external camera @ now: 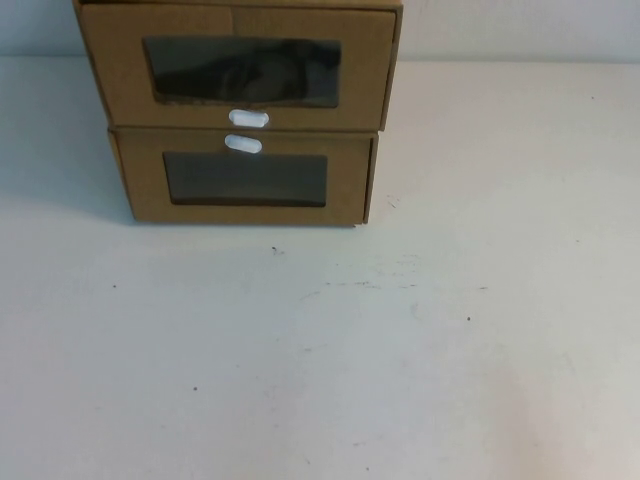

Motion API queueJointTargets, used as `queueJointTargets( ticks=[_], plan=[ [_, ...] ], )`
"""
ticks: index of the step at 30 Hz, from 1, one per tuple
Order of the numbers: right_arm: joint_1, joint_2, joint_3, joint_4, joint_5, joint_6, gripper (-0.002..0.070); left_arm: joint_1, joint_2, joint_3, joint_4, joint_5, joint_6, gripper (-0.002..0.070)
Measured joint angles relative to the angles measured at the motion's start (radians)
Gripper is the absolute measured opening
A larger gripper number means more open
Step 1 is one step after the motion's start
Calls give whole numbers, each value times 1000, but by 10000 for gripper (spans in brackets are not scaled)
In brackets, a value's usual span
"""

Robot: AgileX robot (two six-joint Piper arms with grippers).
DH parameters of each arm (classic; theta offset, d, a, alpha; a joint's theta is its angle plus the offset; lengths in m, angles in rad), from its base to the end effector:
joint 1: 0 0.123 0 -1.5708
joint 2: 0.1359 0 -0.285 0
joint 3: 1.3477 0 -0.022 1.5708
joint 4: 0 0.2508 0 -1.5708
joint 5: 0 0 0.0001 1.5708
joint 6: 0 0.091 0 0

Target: Close the shoe box

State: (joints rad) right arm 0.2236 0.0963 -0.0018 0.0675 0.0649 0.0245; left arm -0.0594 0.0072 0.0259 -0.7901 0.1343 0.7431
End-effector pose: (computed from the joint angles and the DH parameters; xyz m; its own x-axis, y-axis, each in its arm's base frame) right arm 0.0627 0.0147 0.2021 -0.0906 0.0735 -0.9932 -0.2186 0.9715 0.0918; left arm 0.0570 -0.0121 0.1954 -0.0471 -0.0395 -0.9981 0.1521 0.9873 -0.0463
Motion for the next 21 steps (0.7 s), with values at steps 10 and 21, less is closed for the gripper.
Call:
queueJointTargets(
  ticks=[10,21],
  plan=[
    [-190,-104,28,29,168,-11,-13,0,0,0,0,0,0,-5],
    [-193,-104,28,31,289,-13,-13,0,0,0,-2,0,0,-5]
  ],
)
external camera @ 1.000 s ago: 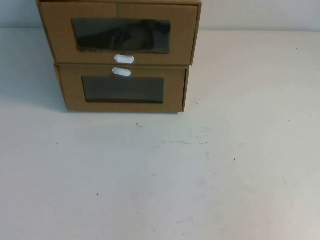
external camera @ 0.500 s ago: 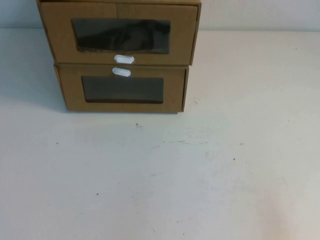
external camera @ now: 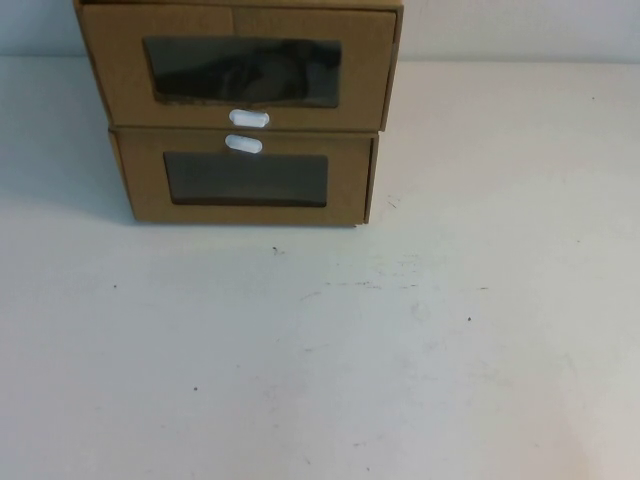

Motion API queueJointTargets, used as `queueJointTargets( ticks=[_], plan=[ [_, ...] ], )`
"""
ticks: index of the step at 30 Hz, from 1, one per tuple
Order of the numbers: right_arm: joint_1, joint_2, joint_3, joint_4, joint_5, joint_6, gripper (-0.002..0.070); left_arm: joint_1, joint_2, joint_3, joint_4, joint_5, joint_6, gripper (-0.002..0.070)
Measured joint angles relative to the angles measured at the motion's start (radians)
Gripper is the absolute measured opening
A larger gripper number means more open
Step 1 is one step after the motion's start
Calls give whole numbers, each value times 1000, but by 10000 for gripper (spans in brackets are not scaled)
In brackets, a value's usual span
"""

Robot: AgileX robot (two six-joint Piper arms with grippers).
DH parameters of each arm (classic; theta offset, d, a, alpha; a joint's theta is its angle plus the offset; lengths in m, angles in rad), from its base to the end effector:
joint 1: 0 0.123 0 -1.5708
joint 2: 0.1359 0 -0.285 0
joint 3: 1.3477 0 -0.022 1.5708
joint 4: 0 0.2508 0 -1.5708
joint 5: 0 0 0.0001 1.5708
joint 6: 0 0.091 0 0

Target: Close the shoe box

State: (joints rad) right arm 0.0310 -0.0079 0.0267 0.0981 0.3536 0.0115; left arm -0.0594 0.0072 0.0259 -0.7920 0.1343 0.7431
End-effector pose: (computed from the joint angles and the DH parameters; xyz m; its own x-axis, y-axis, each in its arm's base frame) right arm 0.0532 0.0047 0.1729 -0.2848 0.0945 -0.9539 -0.0343 0.9935 0.1087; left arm 0.0570 -0.0122 0.1954 -0.0472 -0.0414 -0.9980 0.1522 0.9872 -0.0482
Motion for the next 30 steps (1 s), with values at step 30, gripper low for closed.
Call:
queueJointTargets(
  ticks=[30],
  plan=[
    [0,0,0,6,2,0,-13,0,-16,0,641,40,-470,-5]
  ],
)
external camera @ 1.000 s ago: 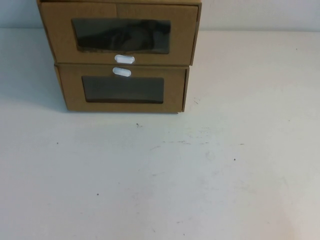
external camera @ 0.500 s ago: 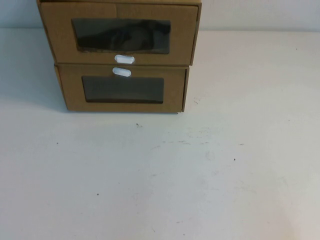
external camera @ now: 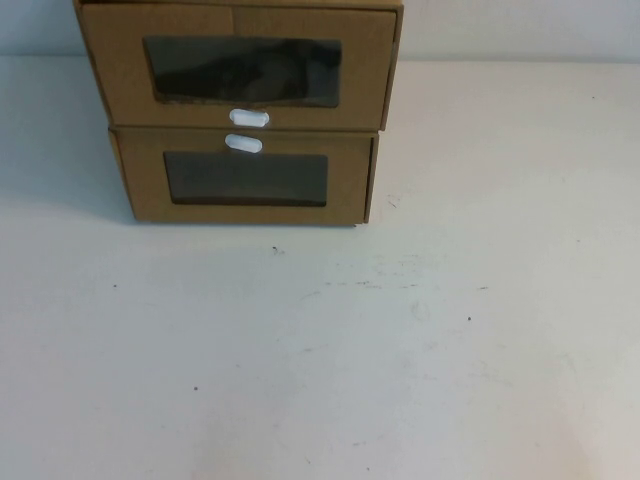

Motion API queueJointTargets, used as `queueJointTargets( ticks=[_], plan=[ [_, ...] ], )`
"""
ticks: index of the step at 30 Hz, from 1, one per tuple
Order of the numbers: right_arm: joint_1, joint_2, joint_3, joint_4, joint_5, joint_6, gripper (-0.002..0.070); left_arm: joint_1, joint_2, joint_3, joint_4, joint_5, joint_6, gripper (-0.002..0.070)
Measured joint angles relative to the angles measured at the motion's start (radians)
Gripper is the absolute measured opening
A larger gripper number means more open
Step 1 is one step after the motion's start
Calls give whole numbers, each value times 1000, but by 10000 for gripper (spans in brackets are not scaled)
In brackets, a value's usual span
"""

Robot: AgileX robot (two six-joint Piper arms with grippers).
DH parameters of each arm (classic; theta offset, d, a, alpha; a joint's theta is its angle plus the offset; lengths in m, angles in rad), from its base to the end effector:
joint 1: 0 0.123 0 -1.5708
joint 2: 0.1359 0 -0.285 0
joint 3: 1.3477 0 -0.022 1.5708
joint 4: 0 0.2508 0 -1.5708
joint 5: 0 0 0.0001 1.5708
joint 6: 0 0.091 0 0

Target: Close the shoe box

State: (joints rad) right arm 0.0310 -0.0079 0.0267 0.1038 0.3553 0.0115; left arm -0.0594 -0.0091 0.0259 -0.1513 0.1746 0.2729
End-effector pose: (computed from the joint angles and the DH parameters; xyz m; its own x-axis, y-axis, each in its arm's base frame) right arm 0.0532 0.0049 0.1728 -0.2866 0.0997 -0.9528 -0.0346 0.9928 0.1143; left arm 0.0562 -0.0057 0.1892 -0.0906 0.1291 -0.9875 0.0973 0.9880 0.1202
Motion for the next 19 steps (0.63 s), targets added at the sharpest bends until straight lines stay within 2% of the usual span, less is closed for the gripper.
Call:
queueJointTargets(
  ticks=[7,19],
  plan=[
    [0,-1,0,1,0,0,-13,0,-2,0,48,192,-20,-5],
    [0,-1,0,1,0,0,-13,0,-2,0,48,196,-20,-5]
  ],
)
